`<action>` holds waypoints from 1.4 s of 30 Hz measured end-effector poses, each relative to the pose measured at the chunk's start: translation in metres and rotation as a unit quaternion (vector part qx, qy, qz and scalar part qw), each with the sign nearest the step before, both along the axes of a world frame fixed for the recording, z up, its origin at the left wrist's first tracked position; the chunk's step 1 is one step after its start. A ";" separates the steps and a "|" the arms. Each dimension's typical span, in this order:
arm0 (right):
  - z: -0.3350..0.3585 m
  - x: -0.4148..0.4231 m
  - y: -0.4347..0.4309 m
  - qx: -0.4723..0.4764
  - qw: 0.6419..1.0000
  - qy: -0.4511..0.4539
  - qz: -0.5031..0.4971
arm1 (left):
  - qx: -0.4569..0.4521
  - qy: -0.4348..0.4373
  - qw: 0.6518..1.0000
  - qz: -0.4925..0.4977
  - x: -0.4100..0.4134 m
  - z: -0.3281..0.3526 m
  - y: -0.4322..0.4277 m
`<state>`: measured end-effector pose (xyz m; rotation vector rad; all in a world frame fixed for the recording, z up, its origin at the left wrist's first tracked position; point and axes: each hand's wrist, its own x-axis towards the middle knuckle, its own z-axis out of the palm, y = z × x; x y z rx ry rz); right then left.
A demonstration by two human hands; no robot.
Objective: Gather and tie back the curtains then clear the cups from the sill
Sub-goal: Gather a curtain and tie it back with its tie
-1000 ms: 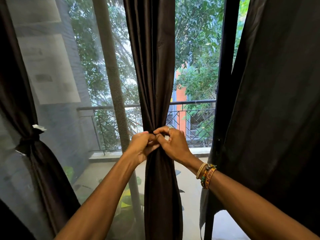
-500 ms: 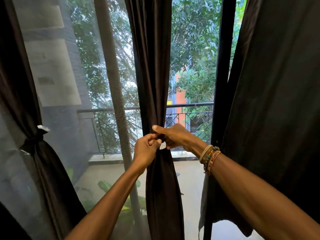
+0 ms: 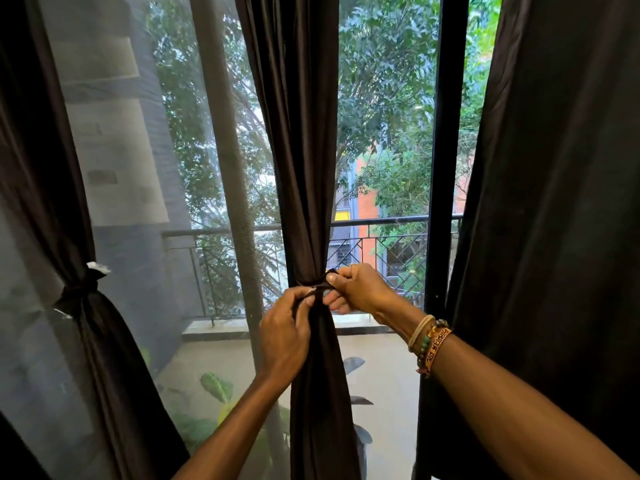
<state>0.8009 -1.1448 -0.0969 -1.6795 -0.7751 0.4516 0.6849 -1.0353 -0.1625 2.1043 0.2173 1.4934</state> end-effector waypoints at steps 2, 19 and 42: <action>-0.004 0.002 -0.003 -0.010 0.992 -0.121 -0.021 | 0.019 -0.017 1.000 -0.001 -0.002 0.001 0.004; -0.038 -0.036 -0.008 0.011 0.875 -0.477 -0.084 | -0.115 -0.015 0.991 -0.072 -0.011 0.014 0.003; -0.027 -0.036 -0.024 -0.002 0.892 -0.450 -0.029 | -0.110 0.018 0.982 -0.153 -0.021 0.029 -0.005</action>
